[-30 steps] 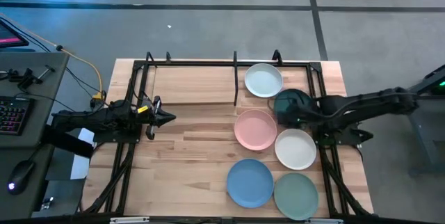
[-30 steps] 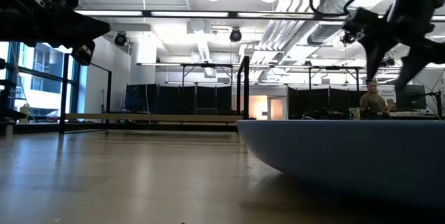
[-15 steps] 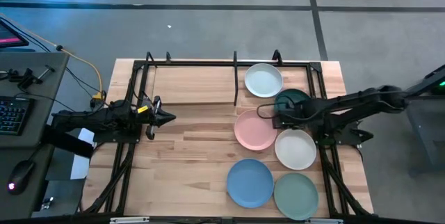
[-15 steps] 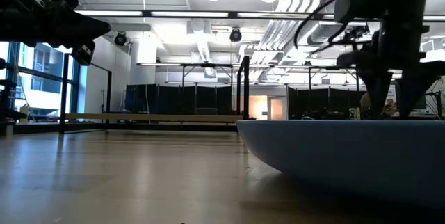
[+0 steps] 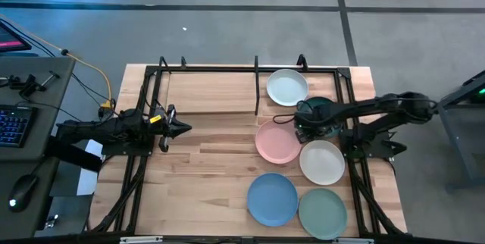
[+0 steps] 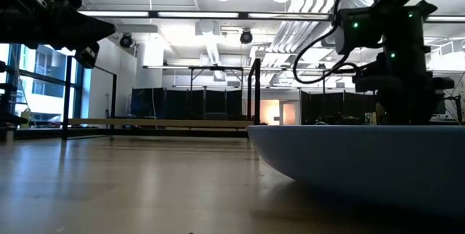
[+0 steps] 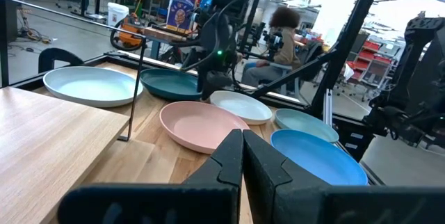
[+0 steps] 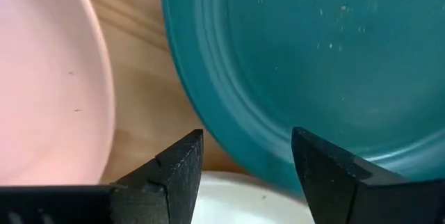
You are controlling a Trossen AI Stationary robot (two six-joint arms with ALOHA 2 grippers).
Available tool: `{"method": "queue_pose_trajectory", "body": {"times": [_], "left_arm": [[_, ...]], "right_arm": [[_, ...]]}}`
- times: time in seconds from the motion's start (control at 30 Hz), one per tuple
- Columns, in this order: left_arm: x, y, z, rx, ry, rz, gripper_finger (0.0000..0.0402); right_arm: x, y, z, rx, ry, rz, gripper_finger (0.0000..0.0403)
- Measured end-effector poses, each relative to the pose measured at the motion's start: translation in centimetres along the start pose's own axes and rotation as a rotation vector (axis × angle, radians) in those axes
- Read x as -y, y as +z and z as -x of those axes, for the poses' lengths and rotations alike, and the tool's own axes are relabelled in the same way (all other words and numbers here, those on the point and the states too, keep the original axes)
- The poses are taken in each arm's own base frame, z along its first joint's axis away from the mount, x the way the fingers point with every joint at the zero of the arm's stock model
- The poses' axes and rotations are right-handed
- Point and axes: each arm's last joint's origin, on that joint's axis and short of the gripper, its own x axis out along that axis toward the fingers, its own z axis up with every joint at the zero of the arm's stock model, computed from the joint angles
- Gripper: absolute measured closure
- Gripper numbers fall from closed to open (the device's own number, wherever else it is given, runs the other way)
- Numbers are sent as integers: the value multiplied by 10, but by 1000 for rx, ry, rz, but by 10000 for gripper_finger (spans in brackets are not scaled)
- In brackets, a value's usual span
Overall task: Place and stack plates onto a shelf
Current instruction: Put the dark green plate into the shelf
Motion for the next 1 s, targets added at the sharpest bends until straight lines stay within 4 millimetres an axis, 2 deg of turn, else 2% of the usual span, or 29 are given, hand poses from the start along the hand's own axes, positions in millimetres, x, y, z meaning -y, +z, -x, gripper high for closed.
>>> {"method": "queue_pose_trajectory", "body": {"times": [0.23,0.33,0.43,0.57,0.63,0.77,0.87,1.0], "left_arm": [[0,0,0,0,0,0,401],[0,0,0,0,0,0,401],[0,0,0,0,0,0,401],[0,0,0,0,0,0,401],[0,0,0,0,0,0,401],[0,0,0,0,0,0,401],[0,0,0,0,0,0,401],[0,0,0,0,0,0,401]], "right_arm": [[-3,6,-14,-18,-66,121,204],[-4,8,-19,-15,-102,139,221],[-4,8,-19,-3,-114,143,262],[-1,8,-14,23,-149,149,353],[-2,8,-8,31,-151,172,386],[-3,9,14,37,-187,181,382],[-6,13,38,67,-221,184,399],[-15,20,76,133,-201,216,401]]}}
